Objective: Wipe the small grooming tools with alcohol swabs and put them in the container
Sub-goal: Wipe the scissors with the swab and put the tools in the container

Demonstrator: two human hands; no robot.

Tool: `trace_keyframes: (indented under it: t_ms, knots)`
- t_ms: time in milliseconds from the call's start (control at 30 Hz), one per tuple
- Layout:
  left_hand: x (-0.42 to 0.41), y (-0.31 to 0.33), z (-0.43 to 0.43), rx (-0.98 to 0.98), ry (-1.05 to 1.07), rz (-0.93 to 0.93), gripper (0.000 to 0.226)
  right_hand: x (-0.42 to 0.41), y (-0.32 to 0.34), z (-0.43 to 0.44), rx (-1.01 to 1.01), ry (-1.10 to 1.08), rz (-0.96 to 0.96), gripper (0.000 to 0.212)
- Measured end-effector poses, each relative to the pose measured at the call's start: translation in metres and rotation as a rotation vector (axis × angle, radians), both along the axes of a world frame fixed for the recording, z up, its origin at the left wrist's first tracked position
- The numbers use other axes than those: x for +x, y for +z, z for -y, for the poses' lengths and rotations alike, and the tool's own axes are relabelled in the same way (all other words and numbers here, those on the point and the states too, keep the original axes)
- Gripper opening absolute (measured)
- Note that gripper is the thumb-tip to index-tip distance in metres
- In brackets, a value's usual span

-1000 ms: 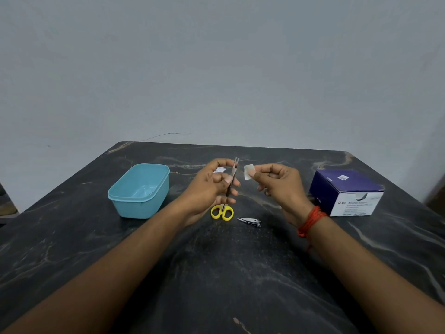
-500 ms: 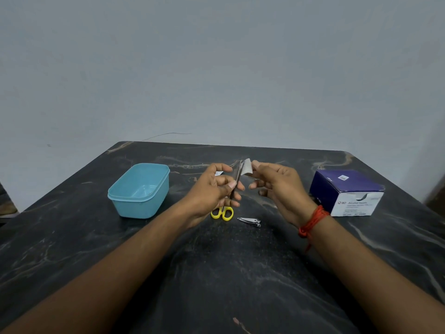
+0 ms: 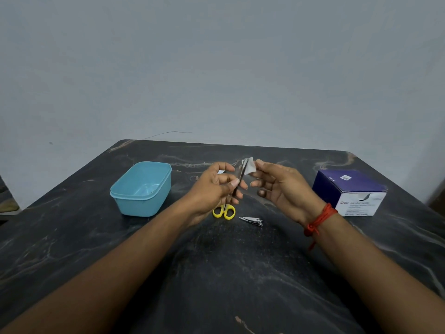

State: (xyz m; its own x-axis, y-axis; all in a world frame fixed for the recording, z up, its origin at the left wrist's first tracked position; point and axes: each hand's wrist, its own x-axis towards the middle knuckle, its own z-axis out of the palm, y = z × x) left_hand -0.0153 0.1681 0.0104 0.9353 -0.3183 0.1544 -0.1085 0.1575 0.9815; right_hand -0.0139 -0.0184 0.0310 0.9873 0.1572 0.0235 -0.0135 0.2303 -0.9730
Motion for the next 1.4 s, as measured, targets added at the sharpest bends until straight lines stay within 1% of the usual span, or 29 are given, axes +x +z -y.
trace_keyframes:
  t_ms: [167, 300, 400, 500, 600, 733, 867, 967, 1167, 1400]
  knots:
    - [0.000, 0.001, -0.001, 0.003, -0.008, 0.006, 0.027, -0.001, 0.003, 0.003, 0.011, 0.059, -0.026, 0.012]
    - [-0.001, 0.002, -0.001, 0.013, -0.012, 0.012, 0.024, 0.000, 0.001, 0.005, -0.022, 0.070, 0.006, 0.017]
    - [0.000, 0.001, -0.001, 0.046, -0.022, 0.027, 0.022, 0.001, -0.001, 0.004, -0.052, 0.045, 0.036, 0.026]
    - [0.000, -0.001, 0.001, 0.064, -0.029, 0.045, 0.022, 0.002, -0.002, 0.003, -0.095, 0.020, 0.089, 0.026]
    - [-0.001, -0.001, 0.002, 0.067, -0.027, 0.051, 0.021, 0.002, -0.004, 0.001, -0.182, -0.020, 0.165, 0.027]
    - [-0.002, 0.001, 0.002, 0.046, -0.021, 0.044, 0.022, 0.003, -0.007, 0.001, -0.234, -0.076, 0.200, 0.032]
    - [-0.003, 0.001, 0.002, 0.044, -0.036, 0.034, 0.024, 0.004, -0.006, 0.000, -0.251, -0.172, 0.239, 0.019]
    - [-0.005, 0.002, 0.002, 0.043, -0.053, 0.030, 0.028, 0.004, -0.006, -0.002, -0.290, -0.232, 0.297, 0.014]
    - [-0.006, 0.003, 0.002, 0.058, -0.067, 0.020, 0.041, 0.007, -0.007, 0.001, -0.267, -0.297, 0.351, 0.013]
    - [-0.006, 0.002, 0.002, 0.091, 0.037, 0.071, 0.034, 0.008, -0.009, 0.001, -0.284, -0.297, 0.322, 0.013]
